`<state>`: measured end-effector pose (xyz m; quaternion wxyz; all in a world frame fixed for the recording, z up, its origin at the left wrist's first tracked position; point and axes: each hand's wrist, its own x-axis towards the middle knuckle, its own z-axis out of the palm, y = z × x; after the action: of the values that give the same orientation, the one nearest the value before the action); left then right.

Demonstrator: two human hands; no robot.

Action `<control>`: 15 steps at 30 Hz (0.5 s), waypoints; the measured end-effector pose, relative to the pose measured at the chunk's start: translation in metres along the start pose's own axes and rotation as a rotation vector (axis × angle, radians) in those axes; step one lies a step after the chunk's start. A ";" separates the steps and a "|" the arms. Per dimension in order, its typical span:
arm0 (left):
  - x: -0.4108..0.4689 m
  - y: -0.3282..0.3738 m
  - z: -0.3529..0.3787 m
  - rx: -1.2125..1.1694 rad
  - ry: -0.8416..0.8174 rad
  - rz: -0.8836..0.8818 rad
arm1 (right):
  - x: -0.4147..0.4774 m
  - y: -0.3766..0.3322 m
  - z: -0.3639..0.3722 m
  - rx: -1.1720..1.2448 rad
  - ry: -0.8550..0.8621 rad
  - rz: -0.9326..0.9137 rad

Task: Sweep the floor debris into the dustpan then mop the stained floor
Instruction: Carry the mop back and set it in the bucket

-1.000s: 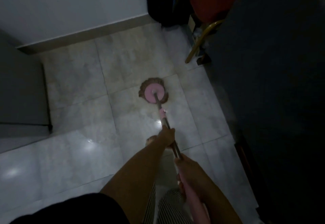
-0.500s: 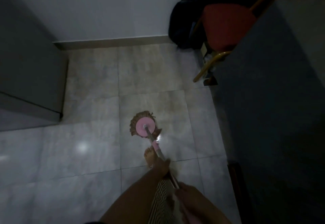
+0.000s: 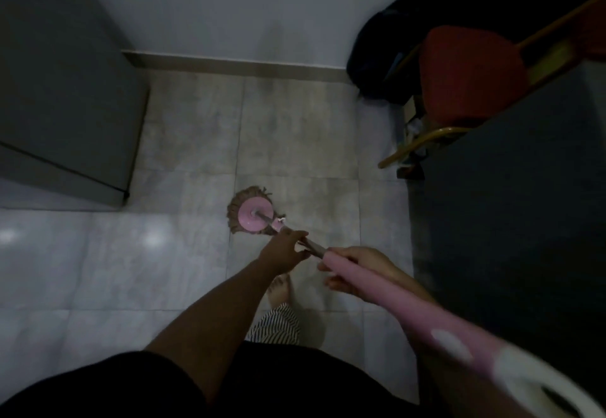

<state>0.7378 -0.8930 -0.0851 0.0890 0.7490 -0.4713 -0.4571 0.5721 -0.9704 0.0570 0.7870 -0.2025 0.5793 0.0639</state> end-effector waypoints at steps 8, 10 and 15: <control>0.024 0.033 -0.050 -0.162 0.228 -0.080 | -0.008 -0.046 0.019 -0.011 -0.133 -0.327; 0.024 0.036 -0.061 -0.231 0.277 -0.102 | -0.009 -0.063 0.039 -0.362 0.034 -0.495; 0.011 0.060 -0.079 -0.413 0.497 -0.181 | -0.023 -0.115 0.068 -0.846 0.164 -0.806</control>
<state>0.7624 -0.9572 -0.0134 0.3100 0.8427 -0.2642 -0.3522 0.6636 -1.0451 0.1231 0.5527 -0.7072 0.4398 -0.0305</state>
